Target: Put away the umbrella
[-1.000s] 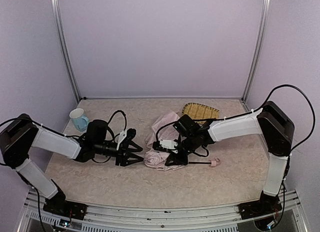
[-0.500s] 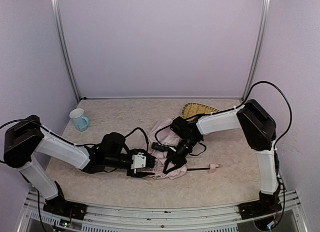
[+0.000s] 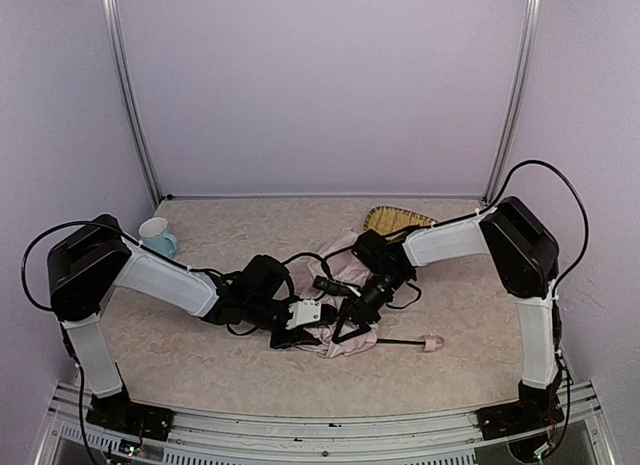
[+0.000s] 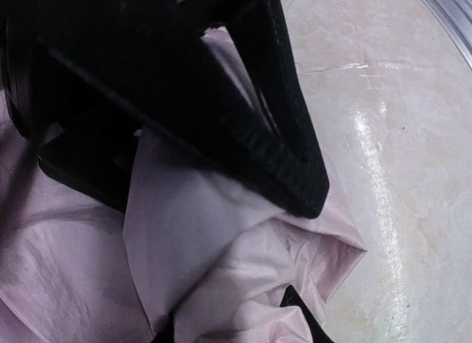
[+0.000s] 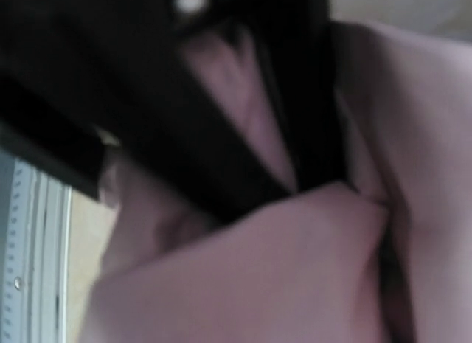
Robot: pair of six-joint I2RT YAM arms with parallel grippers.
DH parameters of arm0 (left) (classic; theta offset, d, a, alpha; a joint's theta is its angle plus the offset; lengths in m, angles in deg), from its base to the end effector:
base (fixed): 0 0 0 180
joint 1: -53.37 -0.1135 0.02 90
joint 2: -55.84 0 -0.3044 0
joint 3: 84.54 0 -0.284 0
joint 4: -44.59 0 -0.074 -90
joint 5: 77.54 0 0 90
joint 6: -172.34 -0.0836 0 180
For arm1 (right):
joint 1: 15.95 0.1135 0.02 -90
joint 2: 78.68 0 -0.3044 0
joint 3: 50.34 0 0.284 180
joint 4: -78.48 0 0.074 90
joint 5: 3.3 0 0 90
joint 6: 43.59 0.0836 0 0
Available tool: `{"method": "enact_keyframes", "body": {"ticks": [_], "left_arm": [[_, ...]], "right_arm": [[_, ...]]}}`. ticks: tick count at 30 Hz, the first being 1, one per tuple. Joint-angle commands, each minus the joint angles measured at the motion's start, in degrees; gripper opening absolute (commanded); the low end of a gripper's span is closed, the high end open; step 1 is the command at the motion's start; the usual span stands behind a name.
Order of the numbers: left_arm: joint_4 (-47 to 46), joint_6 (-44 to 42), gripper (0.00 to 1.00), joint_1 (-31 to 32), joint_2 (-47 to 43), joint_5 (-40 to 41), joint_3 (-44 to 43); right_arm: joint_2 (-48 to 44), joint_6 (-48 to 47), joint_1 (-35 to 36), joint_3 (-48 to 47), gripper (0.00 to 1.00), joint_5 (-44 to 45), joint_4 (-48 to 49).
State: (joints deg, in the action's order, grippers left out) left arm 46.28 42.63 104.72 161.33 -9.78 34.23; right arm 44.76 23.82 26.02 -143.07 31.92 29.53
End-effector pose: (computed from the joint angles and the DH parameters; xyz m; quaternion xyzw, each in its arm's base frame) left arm 0.2313 -0.3399 0.0998 0.6998 0.5856 -0.2152 0.3479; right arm 0.2918 0.3543 0.1022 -0.5073 0.7255 0.4651 0.0017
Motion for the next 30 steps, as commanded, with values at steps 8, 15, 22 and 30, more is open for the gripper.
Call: {"method": "enact_keyframes", "body": {"ticks": [8, 15, 22, 30], "left_arm": [[19.82, 9.93, 0.13, -7.17, 8.48, -15.20, -7.97], [24.32, 20.25, 0.00, -13.21, 16.49, -28.47, -14.49], [27.97, 22.22, 0.00, -14.61, 21.28, -34.71, -17.50], [31.56, 21.34, 0.00, -15.14, 22.60, -36.17, -19.32]], "right_arm": [[-26.66, 7.64, -2.85, 13.42, 0.66, 20.82, 19.17], [-38.46, -4.18, 8.83, 31.04, 0.72, 42.81, 36.45], [-27.88, -6.92, 12.48, 27.82, 1.00, 51.93, 36.12], [-20.23, -8.61, 13.59, 23.37, 0.87, 54.18, 36.26]]}}
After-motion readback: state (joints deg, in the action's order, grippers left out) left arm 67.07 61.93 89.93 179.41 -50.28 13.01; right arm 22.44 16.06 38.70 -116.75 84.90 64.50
